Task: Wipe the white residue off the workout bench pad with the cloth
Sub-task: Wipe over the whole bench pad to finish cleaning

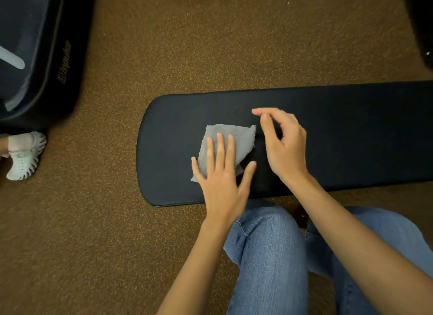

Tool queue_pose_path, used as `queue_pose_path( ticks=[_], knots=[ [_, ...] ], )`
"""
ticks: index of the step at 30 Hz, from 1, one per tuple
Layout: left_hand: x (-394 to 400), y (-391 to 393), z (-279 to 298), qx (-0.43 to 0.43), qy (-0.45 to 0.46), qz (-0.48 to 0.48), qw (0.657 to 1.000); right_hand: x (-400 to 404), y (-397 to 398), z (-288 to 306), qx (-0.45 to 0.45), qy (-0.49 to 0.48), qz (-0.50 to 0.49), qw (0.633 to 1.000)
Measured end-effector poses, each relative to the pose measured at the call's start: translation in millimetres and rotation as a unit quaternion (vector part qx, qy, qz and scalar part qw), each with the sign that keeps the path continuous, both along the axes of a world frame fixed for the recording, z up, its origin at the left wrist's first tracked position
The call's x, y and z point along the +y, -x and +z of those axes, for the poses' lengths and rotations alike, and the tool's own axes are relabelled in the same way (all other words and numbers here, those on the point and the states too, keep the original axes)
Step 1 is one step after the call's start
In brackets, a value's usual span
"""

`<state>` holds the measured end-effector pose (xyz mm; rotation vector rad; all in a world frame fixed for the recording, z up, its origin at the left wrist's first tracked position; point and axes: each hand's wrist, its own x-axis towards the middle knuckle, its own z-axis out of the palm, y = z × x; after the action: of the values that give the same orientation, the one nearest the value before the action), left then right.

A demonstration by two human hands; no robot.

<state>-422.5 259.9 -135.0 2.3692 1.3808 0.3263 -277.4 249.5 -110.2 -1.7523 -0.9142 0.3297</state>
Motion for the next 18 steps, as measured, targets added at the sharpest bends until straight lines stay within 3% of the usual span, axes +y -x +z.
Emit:
queue_pose_path(
  ticks=[5,8,10,13,18],
  knots=[
    [34.2,48.0,2.8,-0.020,-0.057,0.108,0.992,-1.8,18.5,-2.9,-0.131,0.083,0.100,0.983],
    [56.4,72.1,-6.9,0.007,-0.065,0.113,0.991,4.6,39.0,-13.5,-0.259,0.211,0.226,0.915],
    [60.3,77.2,-11.8,0.026,-0.068,0.099,0.992,9.7,48.8,-25.1,-0.298,0.250,0.268,0.882],
    [59.2,74.7,-15.9,0.050,-0.080,0.088,0.992,4.8,51.5,-37.8,-0.304,0.189,0.309,0.881],
    [60.1,75.9,-16.2,0.034,-0.085,0.093,0.992,-19.2,52.2,-43.7,-0.211,0.062,0.421,0.880]
  ],
)
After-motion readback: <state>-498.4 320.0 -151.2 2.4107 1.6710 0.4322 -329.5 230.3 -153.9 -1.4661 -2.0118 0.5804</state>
